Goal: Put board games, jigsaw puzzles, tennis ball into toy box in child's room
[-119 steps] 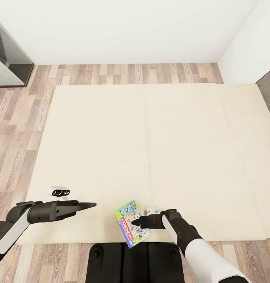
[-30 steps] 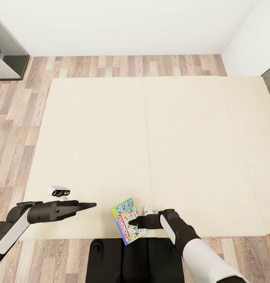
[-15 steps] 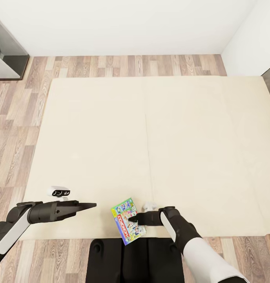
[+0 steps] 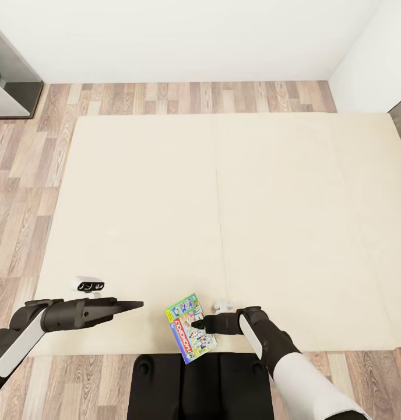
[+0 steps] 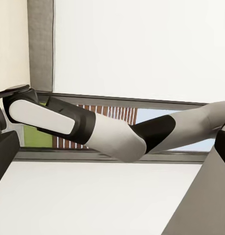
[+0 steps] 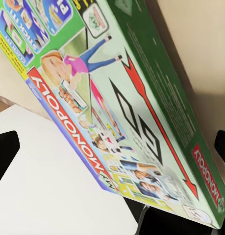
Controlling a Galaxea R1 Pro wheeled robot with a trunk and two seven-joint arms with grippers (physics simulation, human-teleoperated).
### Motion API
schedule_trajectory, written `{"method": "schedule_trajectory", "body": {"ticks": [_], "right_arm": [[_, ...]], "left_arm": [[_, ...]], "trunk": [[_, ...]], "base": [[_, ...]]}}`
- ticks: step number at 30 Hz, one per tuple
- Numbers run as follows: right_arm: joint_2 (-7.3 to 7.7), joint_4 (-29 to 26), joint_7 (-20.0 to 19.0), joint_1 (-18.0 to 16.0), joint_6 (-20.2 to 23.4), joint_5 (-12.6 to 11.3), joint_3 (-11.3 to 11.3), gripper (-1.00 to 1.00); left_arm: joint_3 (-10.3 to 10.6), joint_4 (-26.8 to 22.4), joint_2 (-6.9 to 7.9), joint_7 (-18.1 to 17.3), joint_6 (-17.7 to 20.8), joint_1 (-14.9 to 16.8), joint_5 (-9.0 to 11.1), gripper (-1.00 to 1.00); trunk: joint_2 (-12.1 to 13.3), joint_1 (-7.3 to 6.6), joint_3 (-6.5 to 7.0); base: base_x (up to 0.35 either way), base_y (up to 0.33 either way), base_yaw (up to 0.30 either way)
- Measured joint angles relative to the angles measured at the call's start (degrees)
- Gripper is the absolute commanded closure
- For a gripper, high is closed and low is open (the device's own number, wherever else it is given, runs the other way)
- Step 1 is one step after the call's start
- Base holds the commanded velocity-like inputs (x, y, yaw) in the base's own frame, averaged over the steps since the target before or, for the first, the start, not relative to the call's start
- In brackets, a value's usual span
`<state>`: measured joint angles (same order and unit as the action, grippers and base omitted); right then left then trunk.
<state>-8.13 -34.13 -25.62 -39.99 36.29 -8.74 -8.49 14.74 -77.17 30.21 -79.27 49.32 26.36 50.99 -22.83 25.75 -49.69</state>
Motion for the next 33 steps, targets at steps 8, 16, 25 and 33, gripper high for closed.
{"method": "schedule_trajectory", "body": {"ticks": [8,16,25,33], "right_arm": [[0.02,0.01,-0.01,0.01,-0.02,0.01,0.0,-1.0],[-0.03,0.01,-0.01,0.01,0.04,0.01,-0.01,-1.0],[-0.07,0.02,-0.09,0.01,0.13,-0.01,-0.01,-1.0],[-0.07,0.01,-0.1,0.01,0.3,-0.07,-0.01,-1.0]], "left_arm": [[0.04,0.0,-0.03,0.0,0.05,0.03,0.02,-1.0],[0.04,-0.01,-0.05,0.01,0.01,0.02,-0.01,-1.0],[0.01,-0.01,-0.04,0.01,0.06,0.01,0.04,-1.0],[0.04,-0.01,-0.04,0.01,0.01,0.0,0.04,-1.0]], "trunk": [[0.0,0.0,0.0],[0.0,0.0,0.0],[0.0,0.0,0.0],[0.0,0.0,0.0]], "base": [[0.0,0.008,0.0],[0.0,0.097,0.0],[0.0,0.049,0.0],[0.0,0.123,0.0]]}}
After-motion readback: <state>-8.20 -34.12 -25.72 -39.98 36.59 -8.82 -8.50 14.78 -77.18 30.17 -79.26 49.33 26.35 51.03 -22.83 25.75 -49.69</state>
